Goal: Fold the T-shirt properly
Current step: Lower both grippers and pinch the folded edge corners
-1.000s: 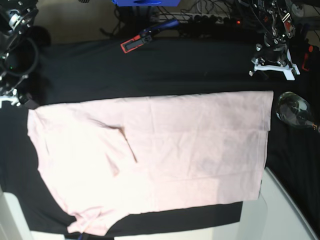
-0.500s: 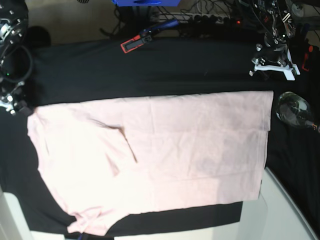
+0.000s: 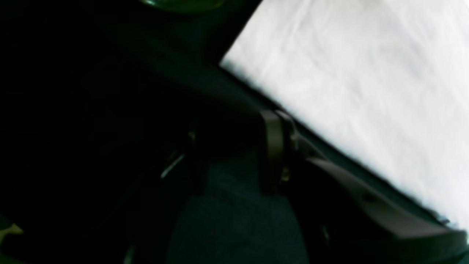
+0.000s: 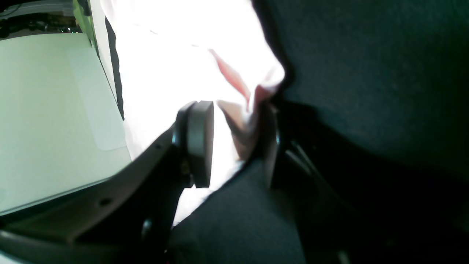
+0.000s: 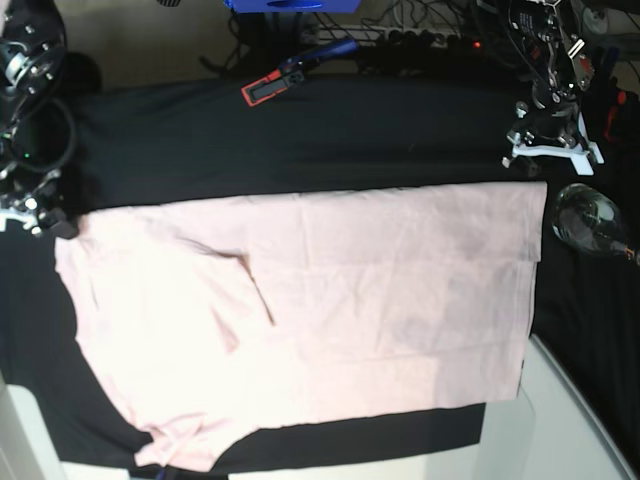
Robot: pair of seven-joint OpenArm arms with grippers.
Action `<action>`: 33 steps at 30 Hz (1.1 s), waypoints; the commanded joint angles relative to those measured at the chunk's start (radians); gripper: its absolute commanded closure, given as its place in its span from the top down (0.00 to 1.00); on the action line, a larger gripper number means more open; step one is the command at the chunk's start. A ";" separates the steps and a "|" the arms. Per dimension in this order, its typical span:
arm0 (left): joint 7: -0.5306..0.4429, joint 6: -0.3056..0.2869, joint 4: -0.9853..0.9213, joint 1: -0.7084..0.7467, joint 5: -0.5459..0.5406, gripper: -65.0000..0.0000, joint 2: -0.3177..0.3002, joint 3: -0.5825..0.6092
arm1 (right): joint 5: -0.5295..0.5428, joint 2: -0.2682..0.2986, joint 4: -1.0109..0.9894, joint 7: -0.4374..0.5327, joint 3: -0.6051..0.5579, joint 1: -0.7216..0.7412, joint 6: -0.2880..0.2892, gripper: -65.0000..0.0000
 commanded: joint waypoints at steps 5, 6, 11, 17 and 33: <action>-0.014 -0.007 0.008 -0.011 -0.002 0.33 -0.013 0.003 | 0.019 0.008 0.010 0.002 -0.001 0.011 0.014 0.31; -0.014 -0.007 0.007 -0.011 -0.002 0.33 -0.013 0.003 | 0.019 0.008 0.010 0.002 -0.001 0.011 0.014 0.31; -0.014 -0.007 0.008 -0.011 -0.002 0.33 -0.013 -0.004 | 0.019 0.008 0.010 0.002 -0.001 0.011 0.014 0.31; -0.015 -0.007 0.010 -0.029 -0.002 0.34 -0.013 -0.004 | 0.019 0.008 0.010 0.002 -0.001 0.009 0.014 0.31; -0.022 -0.007 -0.153 -0.109 -0.005 0.34 -0.012 -0.006 | 0.020 0.010 0.010 0.002 -0.001 0.012 0.014 0.31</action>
